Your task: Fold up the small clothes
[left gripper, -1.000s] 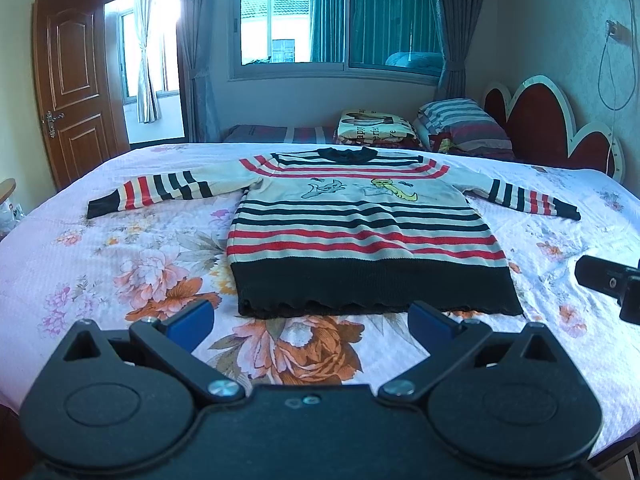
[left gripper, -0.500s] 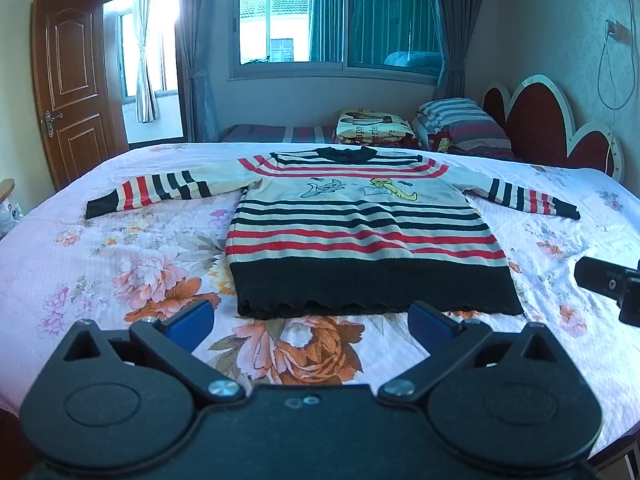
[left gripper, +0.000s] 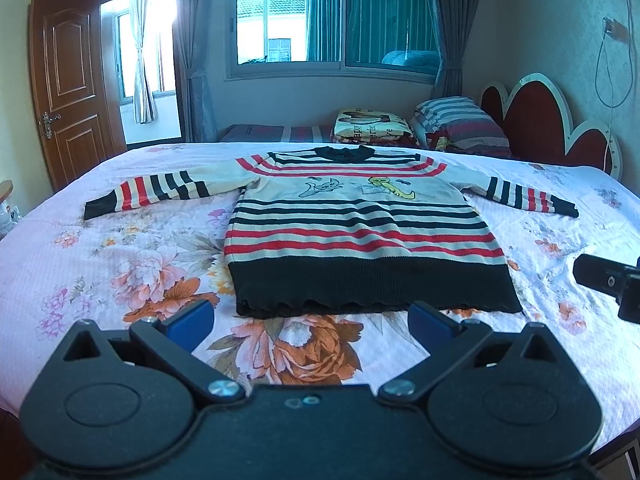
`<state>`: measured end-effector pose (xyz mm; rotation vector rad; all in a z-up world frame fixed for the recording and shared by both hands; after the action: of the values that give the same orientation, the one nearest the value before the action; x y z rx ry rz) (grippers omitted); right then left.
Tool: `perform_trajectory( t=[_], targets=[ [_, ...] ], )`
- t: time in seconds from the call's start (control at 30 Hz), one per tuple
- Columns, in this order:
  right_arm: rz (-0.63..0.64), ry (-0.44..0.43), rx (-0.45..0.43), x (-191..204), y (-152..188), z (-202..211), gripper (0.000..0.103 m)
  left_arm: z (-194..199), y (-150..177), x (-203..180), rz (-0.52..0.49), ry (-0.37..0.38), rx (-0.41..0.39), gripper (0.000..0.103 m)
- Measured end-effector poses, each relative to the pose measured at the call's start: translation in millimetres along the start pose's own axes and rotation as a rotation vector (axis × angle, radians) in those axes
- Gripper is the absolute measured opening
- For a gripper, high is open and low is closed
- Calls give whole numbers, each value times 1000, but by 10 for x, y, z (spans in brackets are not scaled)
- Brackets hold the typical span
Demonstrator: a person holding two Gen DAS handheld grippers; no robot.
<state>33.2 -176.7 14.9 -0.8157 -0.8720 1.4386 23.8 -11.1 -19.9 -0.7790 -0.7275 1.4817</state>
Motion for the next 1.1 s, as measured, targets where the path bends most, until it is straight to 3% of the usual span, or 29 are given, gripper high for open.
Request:
perform_trajectory(
  t=[0.73,1.0,1.1],
  targets=[
    [10,1,5,27,4,-10,103,-32,3,31,-10,12,10,102],
    [-6,51,4,-163,-5,-62,103,-166,-58,49,42,18,41,102],
    [-35,82,-2,-325,-27,-104,103,-330,-75,-38,-9,6,97,102]
  ],
)
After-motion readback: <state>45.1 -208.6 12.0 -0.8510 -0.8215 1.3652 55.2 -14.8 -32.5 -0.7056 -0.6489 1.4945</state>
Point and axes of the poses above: each gripper's, at about its wrist camera, not at the fingertips, and z roughly against the way its jaws point, x to its left, y to its underside, the point moved 3 cm from there along -z, roughly the way its jaws point, and after that the axes turned 5 degrees about z, right-handed, at the moved point
